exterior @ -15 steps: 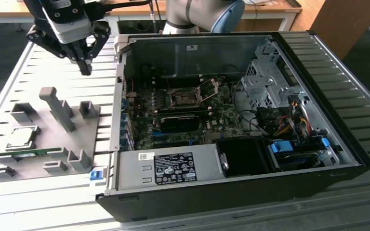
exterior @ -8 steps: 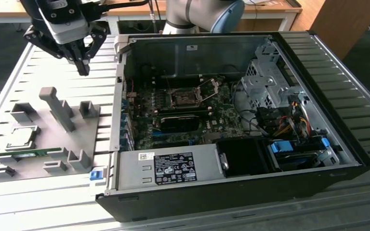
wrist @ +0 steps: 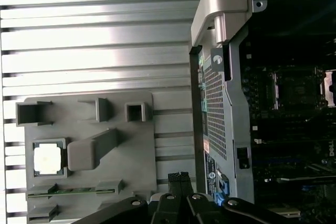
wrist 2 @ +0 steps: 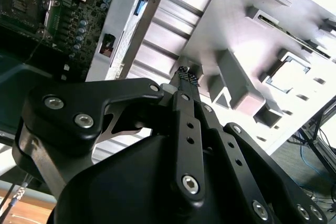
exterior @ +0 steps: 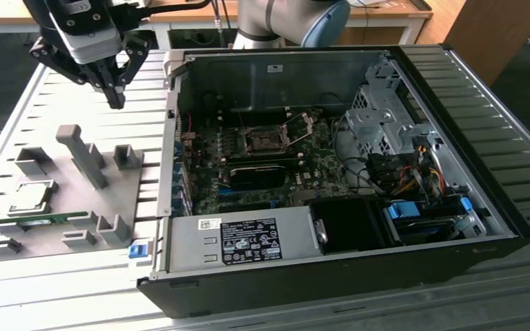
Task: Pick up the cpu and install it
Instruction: 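Reach for the cpu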
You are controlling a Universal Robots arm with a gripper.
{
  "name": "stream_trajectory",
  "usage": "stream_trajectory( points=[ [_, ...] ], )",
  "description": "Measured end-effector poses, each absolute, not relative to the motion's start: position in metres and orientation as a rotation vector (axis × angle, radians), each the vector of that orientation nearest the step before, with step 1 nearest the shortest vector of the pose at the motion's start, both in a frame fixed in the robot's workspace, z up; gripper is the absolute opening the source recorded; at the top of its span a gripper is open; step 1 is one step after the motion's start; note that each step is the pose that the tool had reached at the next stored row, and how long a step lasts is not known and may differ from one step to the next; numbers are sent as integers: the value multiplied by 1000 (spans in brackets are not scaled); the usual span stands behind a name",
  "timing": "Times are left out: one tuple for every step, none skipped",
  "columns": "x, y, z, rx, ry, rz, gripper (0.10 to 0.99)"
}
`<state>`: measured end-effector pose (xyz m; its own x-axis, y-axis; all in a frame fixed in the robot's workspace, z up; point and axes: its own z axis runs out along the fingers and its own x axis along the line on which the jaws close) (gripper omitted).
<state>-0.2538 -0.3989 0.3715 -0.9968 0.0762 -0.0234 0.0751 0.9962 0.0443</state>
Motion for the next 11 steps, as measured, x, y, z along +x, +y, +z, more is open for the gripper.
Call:
stream_trajectory(
  points=[
    [-254,-399,371,118,3114,68,106],
    [-255,-399,371,118,3114,68,106],
    [-256,-399,371,118,3114,68,106],
    [-256,-399,371,118,3114,68,106],
    [-257,-399,371,118,3114,68,106],
    [-257,-399,371,118,3114,68,106],
    [-258,-399,371,118,3114,68,106],
    [-258,-399,371,118,3114,68,106],
    [-259,-399,371,118,3114,68,106],
    [-259,-399,371,118,3114,68,106],
    [-260,-399,371,118,3114,68,106]
  ],
)
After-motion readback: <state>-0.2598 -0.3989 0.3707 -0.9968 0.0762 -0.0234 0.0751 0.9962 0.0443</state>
